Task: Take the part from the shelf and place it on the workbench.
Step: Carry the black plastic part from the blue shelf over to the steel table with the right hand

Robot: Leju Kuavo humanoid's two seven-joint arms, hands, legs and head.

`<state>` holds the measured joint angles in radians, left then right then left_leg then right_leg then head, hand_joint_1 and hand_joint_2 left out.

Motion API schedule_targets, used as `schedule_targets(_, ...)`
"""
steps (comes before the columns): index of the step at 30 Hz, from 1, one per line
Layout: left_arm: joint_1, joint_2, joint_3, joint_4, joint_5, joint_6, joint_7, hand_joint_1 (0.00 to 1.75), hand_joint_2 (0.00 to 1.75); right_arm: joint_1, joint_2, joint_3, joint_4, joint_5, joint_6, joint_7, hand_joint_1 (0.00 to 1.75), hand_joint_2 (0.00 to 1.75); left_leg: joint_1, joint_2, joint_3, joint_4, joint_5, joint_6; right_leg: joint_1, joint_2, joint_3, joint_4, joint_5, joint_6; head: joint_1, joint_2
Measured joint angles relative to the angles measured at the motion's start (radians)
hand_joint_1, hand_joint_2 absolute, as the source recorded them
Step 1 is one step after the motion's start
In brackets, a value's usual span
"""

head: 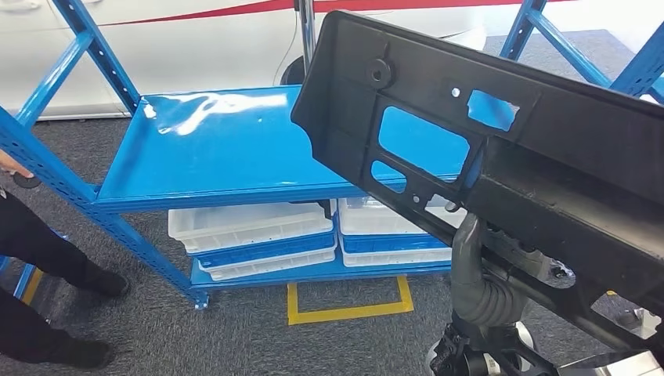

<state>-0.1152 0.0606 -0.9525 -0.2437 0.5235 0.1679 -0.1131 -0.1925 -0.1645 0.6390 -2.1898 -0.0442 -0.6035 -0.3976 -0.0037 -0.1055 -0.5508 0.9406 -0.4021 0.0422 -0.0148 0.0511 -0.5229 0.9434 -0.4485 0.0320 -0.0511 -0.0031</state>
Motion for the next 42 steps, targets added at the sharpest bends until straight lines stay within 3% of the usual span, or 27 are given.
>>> schedule_targets(2,0.003,0.000,0.000,0.000,0.001,0.002,0.003,0.00,1.75,-0.001,-0.001,0.000,-0.002,-0.006,0.000,0.001,1.75,1.75,0.000,0.024,-0.019,0.036,-0.023,-0.012,-0.006,-0.021,0.001,-0.005,0.004,-0.009,-0.003,0.000)
schedule_targets(5,0.000,-0.002,0.000,0.000,0.002,0.012,0.020,0.00,1.75,0.002,-0.005,0.000,-0.007,-0.027,0.001,0.006,1.75,1.75,0.009,0.081,-0.108,0.224,-0.114,-0.034,-0.008,-0.057,0.002,-0.008,0.004,-0.017,-0.009,0.000)
schedule_targets(6,-0.001,-0.003,0.000,0.000,0.005,0.021,0.025,0.00,1.75,0.004,-0.007,0.000,-0.007,-0.034,0.001,0.009,1.75,1.75,0.014,0.087,-0.134,0.278,-0.131,-0.040,-0.008,-0.069,0.002,-0.008,0.004,-0.016,-0.009,0.000)
schedule_targets(7,-0.001,-0.004,0.000,0.000,0.011,0.031,0.027,0.00,1.75,0.006,-0.010,0.000,-0.007,-0.041,0.001,0.013,1.75,1.75,0.018,0.091,-0.143,0.297,-0.130,-0.044,-0.008,-0.081,0.002,-0.008,0.003,-0.016,-0.009,0.000)
schedule_targets(8,0.000,-0.006,0.000,0.000,0.020,0.044,0.027,0.00,1.75,0.008,-0.012,0.000,-0.007,-0.049,0.000,0.021,1.75,1.75,0.022,0.096,-0.131,0.275,-0.112,-0.048,-0.009,-0.092,0.003,-0.008,0.002,-0.014,-0.010,0.000)
schedule_targets(10,0.002,-0.012,0.001,0.000,0.035,0.071,0.022,0.00,1.75,0.009,-0.019,-0.003,-0.007,-0.071,-0.001,0.048,1.75,1.75,0.026,0.126,-0.060,0.137,-0.048,-0.051,-0.011,-0.112,0.008,-0.007,-0.001,-0.008,-0.010,0.000)
schedule_targets(12,-0.001,-0.023,0.001,0.000,0.045,0.091,0.020,0.00,1.75,0.006,-0.028,-0.009,-0.007,-0.091,-0.001,0.079,1.75,1.75,0.020,0.156,-0.005,0.026,-0.010,-0.042,-0.006,-0.128,0.012,-0.006,-0.005,0.003,-0.009,0.000)
schedule_targets(13,-0.002,-0.030,0.002,0.000,0.049,0.098,0.020,0.00,1.75,0.002,-0.033,-0.013,-0.007,-0.099,-0.001,0.091,1.75,1.75,0.016,0.161,0.001,0.007,-0.007,-0.035,-0.004,-0.136,0.013,-0.006,-0.007,0.009,-0.007,0.000)
schedule_targets(15,-0.003,-0.042,0.003,0.000,0.058,0.103,0.020,0.00,1.75,-0.010,-0.040,-0.019,-0.009,-0.108,-0.001,0.108,1.75,1.75,0.010,0.141,-0.005,0.007,-0.006,-0.018,-0.004,-0.152,0.014,-0.006,-0.009,0.022,-0.004,0.000)
schedule_targets(17,-0.001,-0.056,0.005,0.000,0.067,0.105,0.027,0.00,1.75,-0.023,-0.047,-0.026,-0.018,-0.099,0.000,0.130,1.75,1.75,0.011,0.122,-0.006,0.005,-0.001,-0.003,-0.009,-0.132,0.006,0.019,-0.032,0.032,-0.004,0.000)
schedule_targets(18,-0.001,-0.064,0.006,0.000,0.072,0.108,0.033,0.00,1.75,-0.030,-0.051,-0.028,-0.025,-0.084,0.000,0.146,1.75,1.75,0.013,0.113,-0.005,0.003,0.002,0.004,-0.010,-0.110,-0.012,0.064,-0.062,0.035,-0.003,0.000)
schedule_targets(20,-0.001,-0.080,0.008,0.000,0.082,0.112,0.047,0.00,1.75,-0.037,-0.060,-0.029,-0.039,-0.047,-0.002,0.183,1.75,1.75,0.012,0.093,-0.006,0.003,0.004,0.013,-0.009,-0.067,-0.077,0.210,-0.136,0.035,-0.001,0.000)
schedule_targets(21,0.001,-0.089,0.008,0.000,0.084,0.111,0.054,0.00,1.75,-0.038,-0.064,-0.029,-0.046,-0.033,-0.003,0.199,1.75,1.75,0.011,0.081,-0.006,0.003,0.004,0.015,-0.008,-0.059,-0.110,0.278,-0.160,0.034,-0.001,0.000)
schedule_targets(22,0.003,-0.097,0.008,0.000,0.084,0.109,0.061,0.00,1.75,-0.037,-0.068,-0.029,-0.052,-0.024,-0.004,0.212,1.75,1.75,0.009,0.068,-0.006,0.004,0.004,0.016,-0.007,-0.056,-0.130,0.314,-0.165,0.033,-0.001,0.000)
schedule_targets(23,0.005,-0.104,0.008,0.000,0.084,0.107,0.065,0.00,1.75,-0.037,-0.073,-0.029,-0.059,-0.020,-0.005,0.221,1.75,1.75,0.008,0.055,-0.005,0.004,0.004,0.016,-0.006,-0.054,-0.131,0.308,-0.147,0.032,-0.001,0.000)
schedule_targets(24,0.008,-0.111,0.008,0.000,0.083,0.106,0.068,0.00,1.75,-0.036,-0.077,-0.029,-0.066,-0.018,-0.005,0.227,1.75,1.75,0.007,0.040,-0.003,0.005,0.004,0.016,-0.007,-0.049,-0.112,0.260,-0.113,0.029,-0.001,0.000)
schedule_targets(26,0.009,-0.123,0.008,0.000,0.084,0.111,0.069,0.00,1.75,-0.034,-0.086,-0.029,-0.081,-0.016,-0.005,0.232,1.75,1.75,0.005,0.013,-0.003,0.008,0.003,0.013,-0.009,-0.008,-0.048,0.110,-0.038,0.022,0.000,0.000)
schedule_targets(27,0.009,-0.127,0.008,0.000,0.085,0.115,0.069,0.00,1.75,-0.031,-0.089,-0.029,-0.088,-0.016,-0.005,0.232,1.75,1.75,0.004,0.001,-0.006,0.011,0.003,0.011,-0.011,0.013,-0.025,0.054,-0.017,0.020,-0.001,0.000)
schedule_targets(29,0.009,-0.132,0.008,0.000,0.087,0.122,0.067,0.00,1.75,-0.022,-0.093,-0.029,-0.097,-0.022,-0.005,0.228,1.75,1.75,0.003,-0.019,-0.015,0.014,0.004,0.002,-0.011,0.031,-0.011,0.015,-0.010,0.016,-0.001,0.000)
schedule_targets(31,0.013,-0.132,0.008,0.001,0.088,0.128,0.066,0.00,1.75,-0.015,-0.095,-0.029,-0.100,-0.038,-0.005,0.217,1.75,1.75,0.007,-0.026,-0.022,0.017,0.004,-0.008,-0.010,0.008,-0.011,0.013,-0.006,0.008,-0.001,0.000)
schedule_targets(33,0.015,-0.132,0.008,0.001,0.088,0.137,0.064,0.00,1.75,-0.007,-0.097,-0.029,-0.103,-0.059,-0.003,0.202,1.75,1.75,0.006,0.018,-0.047,0.067,-0.028,-0.020,-0.013,-0.018,-0.010,0.010,-0.004,-0.003,-0.005,0.000)
schedule_targets(35,0.012,-0.132,0.008,0.001,0.089,0.146,0.057,0.00,1.75,0.007,-0.098,-0.029,-0.106,-0.075,0.000,0.188,1.75,1.75,0.006,0.074,-0.110,0.199,-0.096,-0.031,-0.013,-0.048,-0.009,0.010,-0.006,-0.010,-0.010,0.000)
schedule_targets(37,0.010,-0.132,0.008,0.001,0.091,0.151,0.049,0.00,1.75,0.020,-0.099,-0.029,-0.107,-0.084,0.003,0.180,1.75,1.75,0.010,0.092,-0.167,0.320,-0.141,-0.037,-0.012,-0.079,-0.009,0.010,-0.008,-0.012,-0.011,0.000)
schedule_targets(38,0.010,-0.132,0.008,0.001,0.093,0.152,0.047,0.00,1.75,0.024,-0.099,-0.029,-0.107,-0.087,0.004,0.177,1.75,1.75,0.011,0.095,-0.168,0.328,-0.136,-0.037,-0.011,-0.094,-0.009,0.010,-0.009,-0.012,-0.011,0.000)
schedule_targets(39,0.011,-0.132,0.008,0.001,0.093,0.154,0.046,0.00,1.75,0.026,-0.099,-0.029,-0.107,-0.089,0.004,0.175,1.75,1.75,0.011,0.100,-0.148,0.294,-0.115,-0.036,-0.011,-0.107,-0.007,0.010,-0.010,-0.011,-0.011,0.000)
schedule_targets(40,0.011,-0.131,0.008,0.001,0.094,0.155,0.046,0.00,1.75,0.027,-0.099,-0.029,-0.107,-0.091,0.005,0.173,1.75,1.75,0.010,0.112,-0.109,0.224,-0.082,-0.033,-0.011,-0.118,-0.005,0.010,-0.012,-0.009,-0.011,0.000)
schedule_targets(42,0.011,-0.131,0.008,0.001,0.098,0.156,0.046,0.00,1.75,0.031,-0.099,-0.029,-0.107,-0.097,0.005,0.170,1.75,1.75,0.002,0.159,-0.030,0.077,-0.030,-0.021,-0.007,-0.138,0.001,0.010,-0.017,-0.002,-0.011,0.000)
